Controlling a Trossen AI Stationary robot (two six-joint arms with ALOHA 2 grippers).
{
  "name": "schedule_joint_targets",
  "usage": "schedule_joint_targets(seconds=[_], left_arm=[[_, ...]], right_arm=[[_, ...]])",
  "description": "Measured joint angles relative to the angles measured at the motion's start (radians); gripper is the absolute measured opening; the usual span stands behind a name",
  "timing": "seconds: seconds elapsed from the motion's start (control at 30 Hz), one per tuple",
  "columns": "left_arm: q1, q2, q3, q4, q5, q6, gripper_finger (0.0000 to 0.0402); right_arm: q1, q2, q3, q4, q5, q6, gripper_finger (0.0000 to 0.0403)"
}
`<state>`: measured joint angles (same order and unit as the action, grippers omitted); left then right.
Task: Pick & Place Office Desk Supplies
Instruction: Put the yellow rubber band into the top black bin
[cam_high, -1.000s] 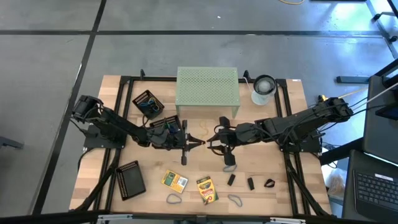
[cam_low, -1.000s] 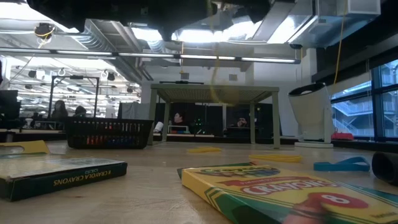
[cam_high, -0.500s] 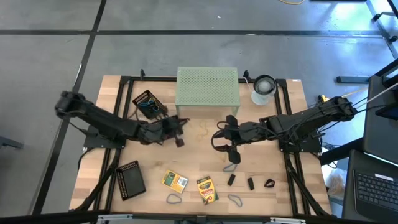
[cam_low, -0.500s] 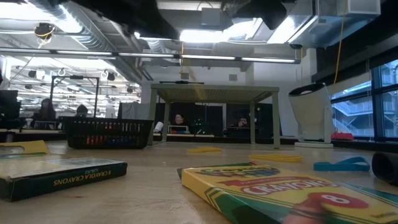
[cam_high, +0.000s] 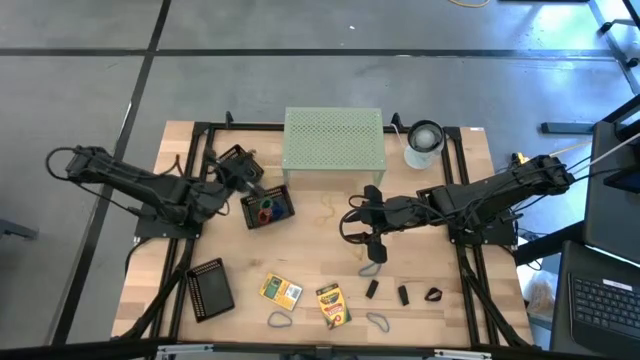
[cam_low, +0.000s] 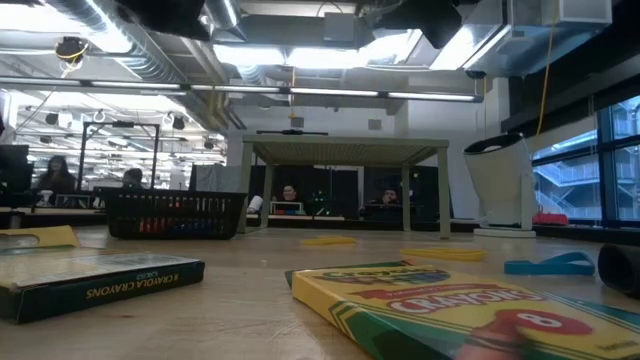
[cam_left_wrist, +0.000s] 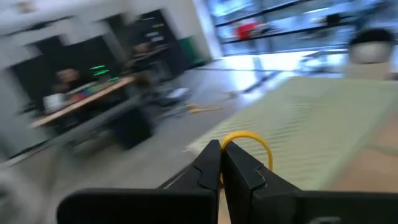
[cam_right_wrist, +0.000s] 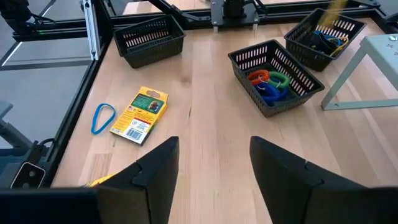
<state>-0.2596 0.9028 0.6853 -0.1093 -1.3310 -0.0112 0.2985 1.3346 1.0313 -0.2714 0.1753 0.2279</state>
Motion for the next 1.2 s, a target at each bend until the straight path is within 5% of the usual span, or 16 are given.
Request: schedule_joint_targets(seconds=[0.1,0.33,0.5,1.2], left_arm=[[0.006,-0.033,0.0,-0.131,-0.071,-0.132,0.0003],[0.069,-0.04,0.0,-0.45,-0.057,-0.477,0.0003],[0.151,-0.033,-0.003,-0.621,0.035,-0.681,0.0003],[0.399,-0.03,-0.274,-0.499,0.245,-0.709,0.0027]], right_arm=[[0.0,0.0,0.0,0.0,0.0,-0.003,0.0198],[0.0,0.0,0.0,0.0,0.0,-0.004,0.0198],[0.0,0.0,0.0,0.0,0.0,-0.004,0.0198],[0.0,0.0,-0.001,0.001,0.0,-0.027,0.0198]])
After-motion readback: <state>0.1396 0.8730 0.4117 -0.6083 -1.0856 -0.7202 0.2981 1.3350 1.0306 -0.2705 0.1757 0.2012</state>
